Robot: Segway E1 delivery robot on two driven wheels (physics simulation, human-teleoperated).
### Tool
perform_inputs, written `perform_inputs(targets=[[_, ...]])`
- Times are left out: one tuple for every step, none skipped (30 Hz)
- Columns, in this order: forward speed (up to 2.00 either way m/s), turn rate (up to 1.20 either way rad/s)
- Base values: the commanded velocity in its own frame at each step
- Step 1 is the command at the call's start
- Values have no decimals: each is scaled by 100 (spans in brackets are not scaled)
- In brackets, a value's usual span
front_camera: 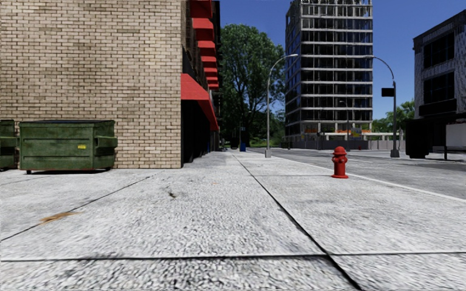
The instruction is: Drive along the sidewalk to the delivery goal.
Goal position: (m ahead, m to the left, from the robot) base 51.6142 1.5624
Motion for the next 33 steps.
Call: perform_inputs(targets=[[200,0],[200,0],[200,0],[200,0],[200,0],[200,0],[200,0],[200,0],[200,0],[200,0],[200,0],[200,0],[198,0],[196,0],[195,0],[194,0],[194,0],[194,0],[193,0],[193,0],[193,0],[193,0],[196,0],[200,0],[200,0],[200,0],[200,0],[200,0],[200,0],[200,0],[200,0],[200,0],[200,0]])
